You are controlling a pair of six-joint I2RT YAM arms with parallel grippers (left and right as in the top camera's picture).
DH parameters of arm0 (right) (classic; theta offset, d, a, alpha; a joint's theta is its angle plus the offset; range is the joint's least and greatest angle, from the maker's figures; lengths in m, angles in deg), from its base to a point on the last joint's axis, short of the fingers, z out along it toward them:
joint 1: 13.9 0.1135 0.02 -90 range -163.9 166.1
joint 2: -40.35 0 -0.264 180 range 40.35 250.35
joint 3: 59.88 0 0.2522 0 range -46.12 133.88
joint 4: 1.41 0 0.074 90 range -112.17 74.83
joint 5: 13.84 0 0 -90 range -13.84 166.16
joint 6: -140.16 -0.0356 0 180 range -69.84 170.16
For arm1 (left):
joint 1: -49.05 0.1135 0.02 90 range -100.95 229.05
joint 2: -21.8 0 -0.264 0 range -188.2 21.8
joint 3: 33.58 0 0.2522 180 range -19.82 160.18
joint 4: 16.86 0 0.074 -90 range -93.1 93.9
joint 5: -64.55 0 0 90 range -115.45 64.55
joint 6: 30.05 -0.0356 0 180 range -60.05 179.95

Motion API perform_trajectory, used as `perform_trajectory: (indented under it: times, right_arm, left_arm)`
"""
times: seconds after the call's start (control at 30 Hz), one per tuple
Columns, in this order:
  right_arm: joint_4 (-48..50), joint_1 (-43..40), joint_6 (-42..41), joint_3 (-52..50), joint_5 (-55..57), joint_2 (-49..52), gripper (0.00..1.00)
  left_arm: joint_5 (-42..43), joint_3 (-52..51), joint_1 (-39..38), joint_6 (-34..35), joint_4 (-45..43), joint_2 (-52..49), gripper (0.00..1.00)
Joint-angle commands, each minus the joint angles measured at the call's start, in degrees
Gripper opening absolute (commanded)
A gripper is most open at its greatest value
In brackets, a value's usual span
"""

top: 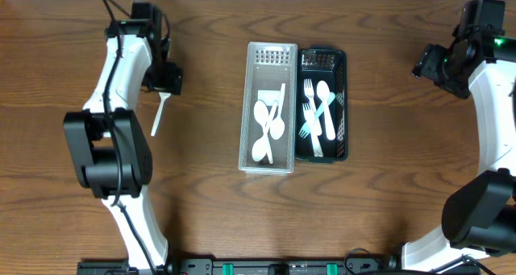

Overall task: Pack container
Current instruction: 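Grasp the last white spoon with the left gripper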

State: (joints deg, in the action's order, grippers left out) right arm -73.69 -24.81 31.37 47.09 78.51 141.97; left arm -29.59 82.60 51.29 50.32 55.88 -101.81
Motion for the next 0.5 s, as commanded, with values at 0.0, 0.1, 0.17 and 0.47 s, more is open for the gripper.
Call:
perform_trajectory:
  times: [0.0,0.1,0.17,0.47]
  right_arm:
    - [-0.24,-0.48,0.66,-0.33,0.2,0.28,0.76]
    - [-0.28,-0.48,0.63,-0.33,0.2,0.28,0.76]
    - [-0.28,-0.48,0.66,-0.33,0.2,0.28,0.76]
    - [-0.87,-0.48,0.68,-0.33,0.2,0.28,0.76]
  left_arm:
    - [4.87,-0.63,1.07,-1.64,-0.11,-1.99,0.83]
    - [5.46,-0.63,1.22,-4.13,-0.52,-3.5,0.79]
    - [5.46,-0.66,1.22,-5.46,-0.96,-4.55,0.78]
    - [5.44,-0.68,1.22,-6.47,-1.05,-8.46,0.59]
